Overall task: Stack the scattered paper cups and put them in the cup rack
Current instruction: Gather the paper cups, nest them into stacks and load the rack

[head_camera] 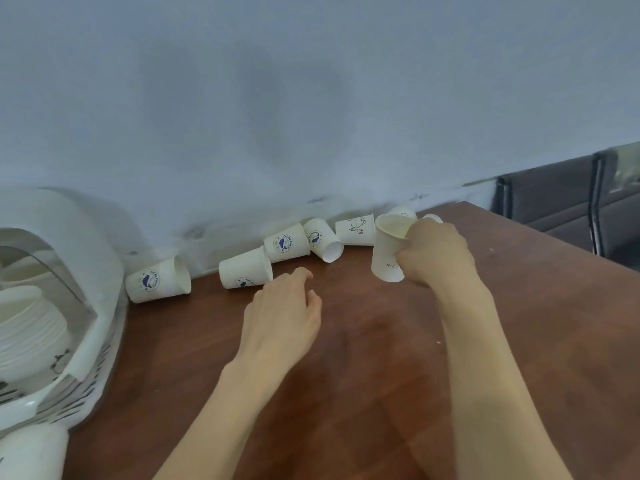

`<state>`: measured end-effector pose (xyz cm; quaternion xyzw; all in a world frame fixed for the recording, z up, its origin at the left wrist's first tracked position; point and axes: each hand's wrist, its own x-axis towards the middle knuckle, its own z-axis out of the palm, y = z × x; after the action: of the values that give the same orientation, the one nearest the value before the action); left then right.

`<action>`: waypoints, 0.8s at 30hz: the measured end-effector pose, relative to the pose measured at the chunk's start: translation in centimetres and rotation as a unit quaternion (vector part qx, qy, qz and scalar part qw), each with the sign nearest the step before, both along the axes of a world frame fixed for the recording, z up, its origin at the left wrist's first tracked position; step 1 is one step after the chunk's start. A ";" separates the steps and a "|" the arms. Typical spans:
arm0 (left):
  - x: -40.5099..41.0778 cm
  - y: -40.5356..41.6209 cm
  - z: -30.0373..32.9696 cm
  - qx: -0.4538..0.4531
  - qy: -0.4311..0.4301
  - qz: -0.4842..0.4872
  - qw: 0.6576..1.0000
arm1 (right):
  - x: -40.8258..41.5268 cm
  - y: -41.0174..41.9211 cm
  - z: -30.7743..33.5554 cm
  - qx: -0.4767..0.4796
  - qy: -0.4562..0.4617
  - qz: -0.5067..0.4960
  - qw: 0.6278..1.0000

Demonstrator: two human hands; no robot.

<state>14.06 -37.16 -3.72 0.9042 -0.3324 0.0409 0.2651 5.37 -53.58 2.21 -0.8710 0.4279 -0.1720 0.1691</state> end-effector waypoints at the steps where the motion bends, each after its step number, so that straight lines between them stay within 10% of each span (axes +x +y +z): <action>1: 0.2 -0.8 -0.2 0.003 -0.004 -0.004 1.000 | -0.3 -0.4 0.1 0.006 -0.005 -0.005 1.000; 24: 7.1 -21.7 -2.3 0.169 -0.196 -0.109 0.960 | -1.5 -6.7 -0.9 0.007 -0.004 -0.041 0.999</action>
<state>21.15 -58.90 -6.02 0.8686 -0.4761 0.1313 0.0407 3.91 -60.30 1.36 -0.8508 0.4639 -0.1793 0.1695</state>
